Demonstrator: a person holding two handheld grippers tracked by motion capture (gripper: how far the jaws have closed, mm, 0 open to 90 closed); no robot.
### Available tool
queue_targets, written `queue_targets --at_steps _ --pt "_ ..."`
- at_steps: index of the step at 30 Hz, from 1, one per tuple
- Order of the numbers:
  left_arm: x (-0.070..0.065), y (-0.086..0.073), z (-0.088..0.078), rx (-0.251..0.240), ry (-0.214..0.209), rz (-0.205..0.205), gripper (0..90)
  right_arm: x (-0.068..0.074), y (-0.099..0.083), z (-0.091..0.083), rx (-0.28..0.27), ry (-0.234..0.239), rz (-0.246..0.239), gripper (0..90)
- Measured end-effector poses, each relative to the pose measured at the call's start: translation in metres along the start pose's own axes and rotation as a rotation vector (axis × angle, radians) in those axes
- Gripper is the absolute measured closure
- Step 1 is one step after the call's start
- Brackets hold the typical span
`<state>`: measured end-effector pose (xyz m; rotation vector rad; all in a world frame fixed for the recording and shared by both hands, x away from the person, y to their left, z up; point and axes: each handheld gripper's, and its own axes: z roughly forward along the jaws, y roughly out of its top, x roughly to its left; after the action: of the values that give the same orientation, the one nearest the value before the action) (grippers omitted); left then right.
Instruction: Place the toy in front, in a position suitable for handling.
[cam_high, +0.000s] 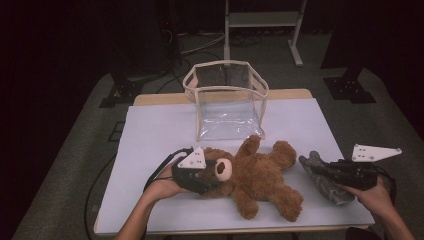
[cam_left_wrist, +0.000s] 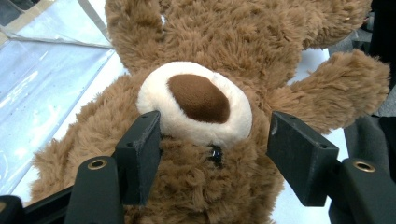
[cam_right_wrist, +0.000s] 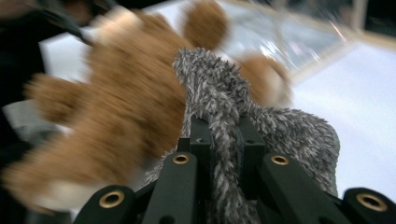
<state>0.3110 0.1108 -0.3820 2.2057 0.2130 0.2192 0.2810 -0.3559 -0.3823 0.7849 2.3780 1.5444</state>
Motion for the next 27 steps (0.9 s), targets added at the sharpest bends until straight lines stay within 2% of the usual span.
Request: queue_targets --at_steps 1,2,6,7,8,11,12,13,15,17,22,26,27 --pt "0.001 0.0 0.0 0.001 0.003 0.006 34.7 0.015 0.014 0.005 -0.016 0.042 -0.042 80.0" --pt "0.001 0.0 0.0 0.001 0.003 0.006 34.5 0.022 0.021 0.01 -0.019 0.063 -0.063 79.9" --pt "0.001 0.003 -0.001 0.003 0.008 0.042 32.2 0.041 0.038 0.038 -0.017 0.138 -0.113 79.8" --pt "0.002 0.003 -0.001 -0.001 0.008 0.054 31.0 0.043 0.039 0.046 0.0 0.147 -0.125 79.8" --pt "0.002 0.003 -0.001 -0.001 0.008 0.054 29.1 0.043 0.039 0.046 0.0 0.147 -0.125 79.8" --pt "0.009 0.001 0.001 -0.028 0.014 0.062 24.5 0.042 0.034 0.075 0.066 0.159 -0.132 79.8" --pt "0.009 0.001 0.001 -0.028 0.014 0.062 24.1 0.042 0.034 0.075 0.066 0.159 -0.132 79.8" --pt "0.015 -0.001 0.001 -0.046 0.019 0.049 24.1 0.04 0.029 0.082 0.062 0.174 -0.106 79.7" --pt "0.022 -0.003 0.003 -0.051 0.027 0.033 23.3 0.039 0.026 0.083 0.055 0.176 -0.097 79.7" --pt "0.028 -0.004 0.006 -0.055 -0.001 0.025 23.3 0.039 0.023 0.083 0.049 0.186 -0.089 79.4" --pt "0.036 -0.002 0.013 -0.074 -0.073 0.064 26.9 0.041 0.019 0.082 0.056 0.168 -0.112 79.4" --pt "0.037 -0.001 0.015 -0.076 -0.078 0.074 25.7 0.041 0.018 0.083 0.056 0.17 -0.117 79.4" --pt "0.038 0.002 0.019 -0.068 -0.077 0.067 20.5 0.041 0.018 0.083 0.059 0.175 -0.12 79.4"
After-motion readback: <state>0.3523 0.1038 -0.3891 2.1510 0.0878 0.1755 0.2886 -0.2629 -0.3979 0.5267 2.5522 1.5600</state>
